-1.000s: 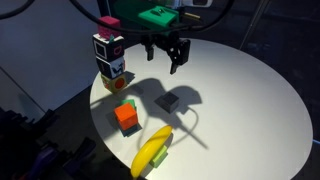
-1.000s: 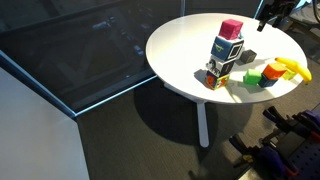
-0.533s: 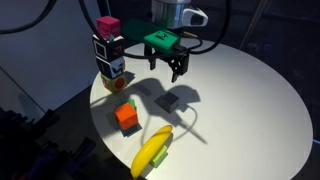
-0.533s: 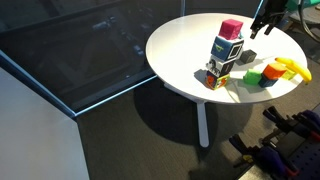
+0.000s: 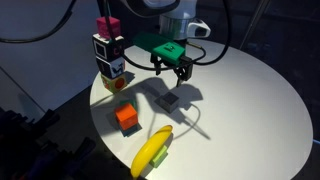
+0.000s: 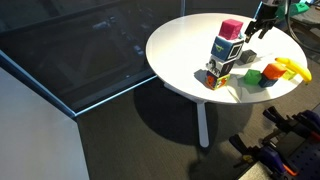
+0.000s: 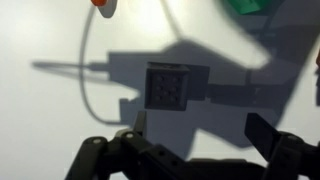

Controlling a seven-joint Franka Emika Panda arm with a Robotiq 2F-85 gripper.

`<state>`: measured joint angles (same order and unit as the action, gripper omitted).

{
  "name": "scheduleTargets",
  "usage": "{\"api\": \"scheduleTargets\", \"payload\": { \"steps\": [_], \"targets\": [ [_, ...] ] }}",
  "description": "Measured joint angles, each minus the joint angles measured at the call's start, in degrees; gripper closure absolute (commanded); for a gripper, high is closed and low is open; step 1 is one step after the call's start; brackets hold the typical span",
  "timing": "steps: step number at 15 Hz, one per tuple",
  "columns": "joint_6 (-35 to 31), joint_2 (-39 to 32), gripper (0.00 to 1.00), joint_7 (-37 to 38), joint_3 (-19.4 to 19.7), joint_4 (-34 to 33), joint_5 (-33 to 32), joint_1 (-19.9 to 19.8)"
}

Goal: Move the grey building block to the left

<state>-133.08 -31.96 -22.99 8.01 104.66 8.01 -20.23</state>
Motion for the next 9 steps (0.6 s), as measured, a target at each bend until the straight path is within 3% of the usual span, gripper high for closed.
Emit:
{"api": "scheduleTargets", "payload": {
  "steps": [9],
  "targets": [
    [0.1,-3.8,0.00,0.0,-0.2,-2.6,0.0,-1.1]
  ]
}}
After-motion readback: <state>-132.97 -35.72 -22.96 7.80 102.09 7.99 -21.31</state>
